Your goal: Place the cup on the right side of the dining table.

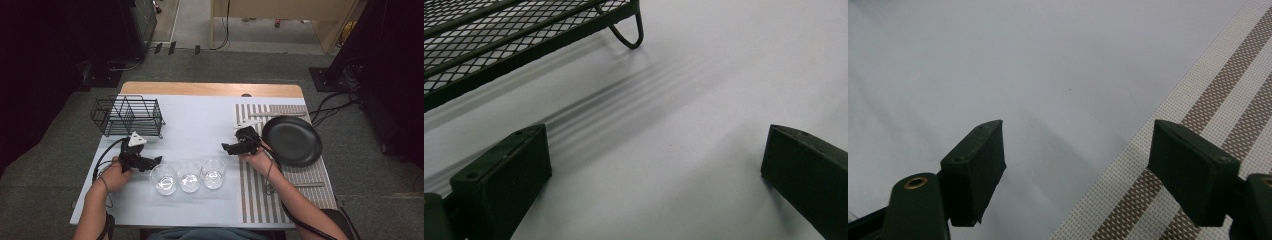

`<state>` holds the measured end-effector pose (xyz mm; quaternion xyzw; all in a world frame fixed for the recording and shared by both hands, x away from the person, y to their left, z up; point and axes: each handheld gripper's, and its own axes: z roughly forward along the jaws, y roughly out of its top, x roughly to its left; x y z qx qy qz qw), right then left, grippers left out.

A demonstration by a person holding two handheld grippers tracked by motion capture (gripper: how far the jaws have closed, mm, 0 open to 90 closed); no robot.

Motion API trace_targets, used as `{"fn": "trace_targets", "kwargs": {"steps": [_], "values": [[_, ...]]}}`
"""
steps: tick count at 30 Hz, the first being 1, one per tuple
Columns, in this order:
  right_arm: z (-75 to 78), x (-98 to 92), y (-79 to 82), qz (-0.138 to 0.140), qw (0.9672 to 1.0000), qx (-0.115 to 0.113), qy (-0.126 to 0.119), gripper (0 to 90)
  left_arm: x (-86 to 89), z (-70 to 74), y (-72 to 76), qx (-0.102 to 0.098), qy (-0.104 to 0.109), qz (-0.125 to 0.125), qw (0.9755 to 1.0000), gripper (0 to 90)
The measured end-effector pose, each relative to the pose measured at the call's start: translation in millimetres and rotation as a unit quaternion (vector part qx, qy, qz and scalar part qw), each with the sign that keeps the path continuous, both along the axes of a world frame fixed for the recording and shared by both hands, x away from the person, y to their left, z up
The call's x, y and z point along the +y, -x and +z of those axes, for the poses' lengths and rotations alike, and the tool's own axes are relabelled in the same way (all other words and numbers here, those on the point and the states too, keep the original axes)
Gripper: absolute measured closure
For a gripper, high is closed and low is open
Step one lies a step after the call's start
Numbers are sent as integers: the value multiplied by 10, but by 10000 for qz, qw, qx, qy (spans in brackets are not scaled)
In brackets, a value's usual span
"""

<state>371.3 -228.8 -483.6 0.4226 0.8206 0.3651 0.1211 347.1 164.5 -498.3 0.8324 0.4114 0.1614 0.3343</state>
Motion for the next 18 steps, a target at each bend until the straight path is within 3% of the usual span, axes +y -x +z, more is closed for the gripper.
{"fn": "trace_targets", "kwargs": {"steps": [18], "values": [[37,8,16,51,9999,10,-141,229,0,-1,1,-4,2,-1,10000,0]]}}
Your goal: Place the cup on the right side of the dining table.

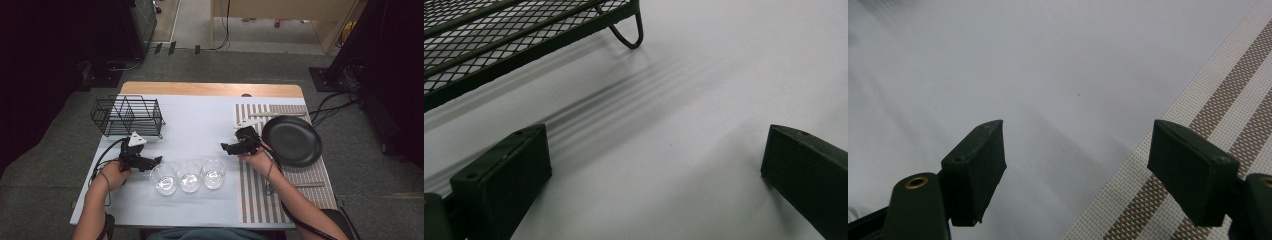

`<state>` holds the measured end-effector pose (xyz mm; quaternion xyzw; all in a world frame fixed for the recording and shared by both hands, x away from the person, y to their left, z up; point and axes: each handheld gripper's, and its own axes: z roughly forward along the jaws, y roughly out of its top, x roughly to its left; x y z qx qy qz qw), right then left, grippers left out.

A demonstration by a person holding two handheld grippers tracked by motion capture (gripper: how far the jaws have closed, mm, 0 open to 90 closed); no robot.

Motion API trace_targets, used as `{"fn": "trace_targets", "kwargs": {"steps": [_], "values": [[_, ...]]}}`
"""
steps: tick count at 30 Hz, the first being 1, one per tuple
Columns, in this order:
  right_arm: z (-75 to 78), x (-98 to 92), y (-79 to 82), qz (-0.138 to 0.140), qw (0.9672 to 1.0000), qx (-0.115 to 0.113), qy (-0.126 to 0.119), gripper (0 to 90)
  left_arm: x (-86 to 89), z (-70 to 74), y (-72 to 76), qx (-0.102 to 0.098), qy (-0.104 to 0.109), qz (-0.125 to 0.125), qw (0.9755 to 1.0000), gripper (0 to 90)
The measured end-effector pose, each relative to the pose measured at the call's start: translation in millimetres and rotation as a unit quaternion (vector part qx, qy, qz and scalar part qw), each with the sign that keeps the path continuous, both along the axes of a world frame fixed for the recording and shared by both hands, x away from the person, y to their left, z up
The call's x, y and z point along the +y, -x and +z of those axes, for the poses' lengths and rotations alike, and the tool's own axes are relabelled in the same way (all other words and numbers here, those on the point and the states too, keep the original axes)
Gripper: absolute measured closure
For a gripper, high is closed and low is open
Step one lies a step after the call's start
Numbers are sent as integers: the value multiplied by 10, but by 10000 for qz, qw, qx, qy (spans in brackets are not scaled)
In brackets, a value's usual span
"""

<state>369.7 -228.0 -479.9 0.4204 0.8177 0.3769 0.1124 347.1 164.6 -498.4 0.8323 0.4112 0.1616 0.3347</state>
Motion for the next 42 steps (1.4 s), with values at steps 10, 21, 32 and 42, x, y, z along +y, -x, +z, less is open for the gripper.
{"fn": "trace_targets", "kwargs": {"steps": [10,21,32,42], "values": [[50,19,32,47,10000,8,-79,231,0,-3,1,-12,10,1,10000,0],[90,39,58,119,9999,-11,-117,233,0,-3,2,-14,10,1,10000,0],[128,31,78,119,9998,-4,-171,235,0,-2,2,-12,9,0,10000,0],[161,39,108,160,9997,-32,-179,235,0,-2,2,-12,8,1,10000,0]]}}
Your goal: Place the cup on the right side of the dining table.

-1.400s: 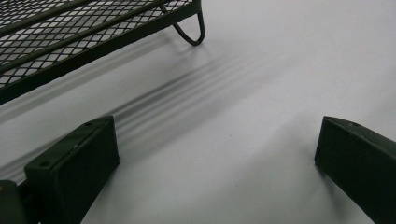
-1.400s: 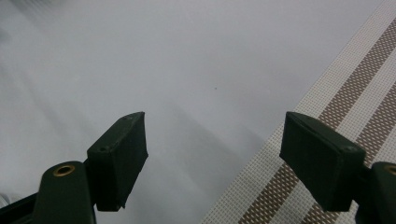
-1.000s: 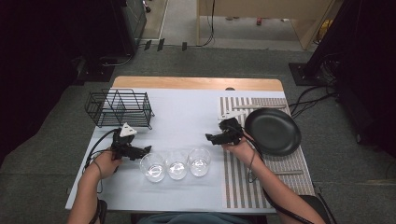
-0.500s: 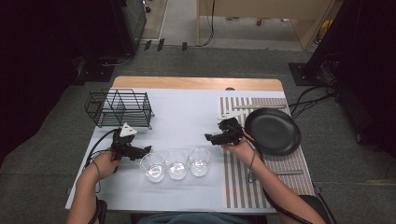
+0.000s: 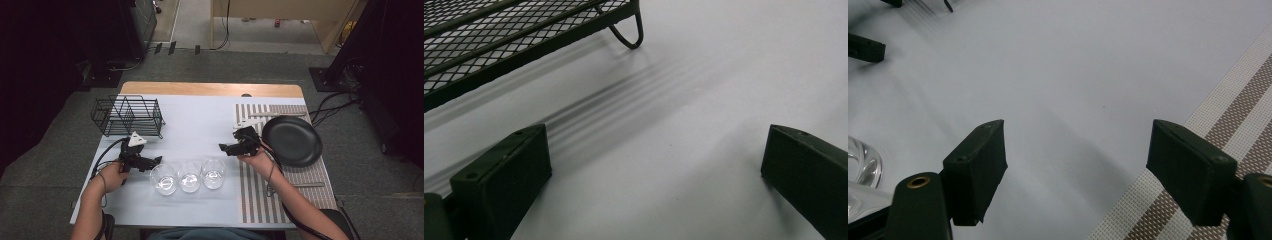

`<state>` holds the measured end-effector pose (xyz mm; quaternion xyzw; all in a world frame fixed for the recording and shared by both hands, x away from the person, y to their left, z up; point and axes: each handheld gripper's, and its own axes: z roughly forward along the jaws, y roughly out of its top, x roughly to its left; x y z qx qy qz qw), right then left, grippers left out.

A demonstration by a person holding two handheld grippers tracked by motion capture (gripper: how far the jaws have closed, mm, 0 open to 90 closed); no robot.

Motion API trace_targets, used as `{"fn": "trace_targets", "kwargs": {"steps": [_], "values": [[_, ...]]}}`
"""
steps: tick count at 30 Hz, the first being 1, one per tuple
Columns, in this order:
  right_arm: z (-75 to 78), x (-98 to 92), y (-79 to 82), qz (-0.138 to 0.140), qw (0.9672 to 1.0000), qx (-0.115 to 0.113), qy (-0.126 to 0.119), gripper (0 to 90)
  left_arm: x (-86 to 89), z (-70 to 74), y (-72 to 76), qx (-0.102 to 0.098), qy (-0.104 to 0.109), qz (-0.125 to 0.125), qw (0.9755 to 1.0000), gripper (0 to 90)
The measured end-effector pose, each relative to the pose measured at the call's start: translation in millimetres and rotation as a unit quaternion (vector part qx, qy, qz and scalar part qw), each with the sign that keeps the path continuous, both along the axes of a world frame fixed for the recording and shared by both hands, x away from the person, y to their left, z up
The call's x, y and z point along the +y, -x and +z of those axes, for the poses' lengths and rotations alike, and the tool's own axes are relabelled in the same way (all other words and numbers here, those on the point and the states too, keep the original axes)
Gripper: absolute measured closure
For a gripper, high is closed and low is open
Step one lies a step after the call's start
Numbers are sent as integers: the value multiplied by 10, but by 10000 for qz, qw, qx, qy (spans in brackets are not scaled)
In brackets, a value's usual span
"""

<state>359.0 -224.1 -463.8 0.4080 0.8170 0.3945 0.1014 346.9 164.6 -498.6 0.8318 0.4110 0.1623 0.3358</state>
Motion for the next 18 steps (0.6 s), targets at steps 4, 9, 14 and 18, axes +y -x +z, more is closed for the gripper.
{"fn": "trace_targets", "kwargs": {"steps": [4,9,14,18], "values": [[11,10,13,23,10000,0,-1,235,1,-1,1,-5,6,1,10000,0],[28,17,33,51,10000,-16,8,235,1,-1,1,-6,4,1,10000,0],[37,23,51,82,9999,-54,34,235,1,-1,1,-5,5,1,10000,0],[47,22,60,101,9999,-67,47,236,0,0,0,-4,5,1,10000,0]]}}
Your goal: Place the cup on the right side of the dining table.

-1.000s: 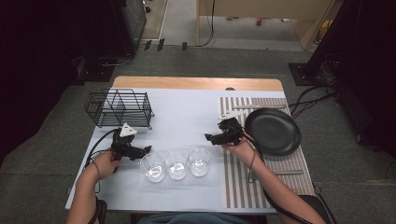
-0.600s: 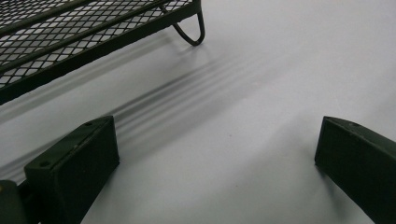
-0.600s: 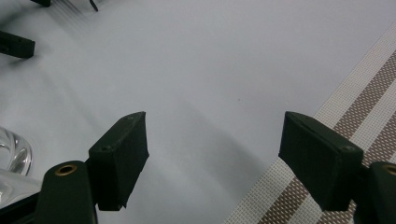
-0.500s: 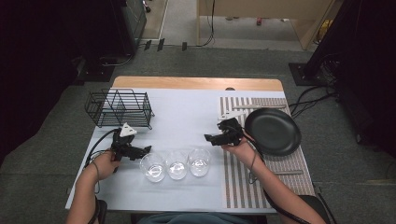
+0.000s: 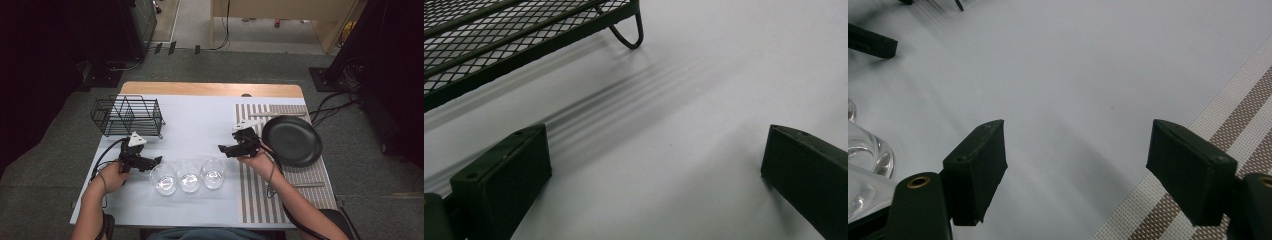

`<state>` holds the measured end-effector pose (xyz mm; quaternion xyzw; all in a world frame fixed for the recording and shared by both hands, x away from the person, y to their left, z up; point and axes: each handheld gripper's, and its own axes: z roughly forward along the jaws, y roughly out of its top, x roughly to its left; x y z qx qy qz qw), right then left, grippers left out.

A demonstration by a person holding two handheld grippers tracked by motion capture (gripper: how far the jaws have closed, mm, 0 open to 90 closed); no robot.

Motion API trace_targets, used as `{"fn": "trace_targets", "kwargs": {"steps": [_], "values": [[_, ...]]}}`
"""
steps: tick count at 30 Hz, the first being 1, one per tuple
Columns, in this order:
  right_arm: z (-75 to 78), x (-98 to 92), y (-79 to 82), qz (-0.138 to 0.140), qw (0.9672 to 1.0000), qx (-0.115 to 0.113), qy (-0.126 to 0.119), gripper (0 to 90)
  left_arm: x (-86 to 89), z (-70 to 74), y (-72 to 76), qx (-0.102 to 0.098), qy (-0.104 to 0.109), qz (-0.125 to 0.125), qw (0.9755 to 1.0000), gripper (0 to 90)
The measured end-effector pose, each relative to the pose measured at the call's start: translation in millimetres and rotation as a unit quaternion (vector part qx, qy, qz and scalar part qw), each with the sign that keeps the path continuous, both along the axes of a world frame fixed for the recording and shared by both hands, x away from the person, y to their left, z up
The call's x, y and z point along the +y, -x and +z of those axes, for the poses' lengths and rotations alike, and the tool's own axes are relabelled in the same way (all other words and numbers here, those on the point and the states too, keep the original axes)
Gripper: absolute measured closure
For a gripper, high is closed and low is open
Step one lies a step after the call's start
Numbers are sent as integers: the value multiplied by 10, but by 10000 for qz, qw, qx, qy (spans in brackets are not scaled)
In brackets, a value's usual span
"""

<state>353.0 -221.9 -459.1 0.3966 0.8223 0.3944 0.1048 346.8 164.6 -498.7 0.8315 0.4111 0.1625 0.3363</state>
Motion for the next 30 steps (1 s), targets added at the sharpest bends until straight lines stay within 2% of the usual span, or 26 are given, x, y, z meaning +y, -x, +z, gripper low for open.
{"fn": "trace_targets", "kwargs": {"steps": [10,12,30], "values": [[38,-2,47,-26,10000,49,-75,236,0,0,0,1,-2,-1,10000,0],[56,-3,62,7,10000,-15,-70,236,0,0,0,2,-2,-1,10000,0],[125,5,139,101,9998,-136,-96,233,0,0,1,-4,0,0,10000,0]]}}
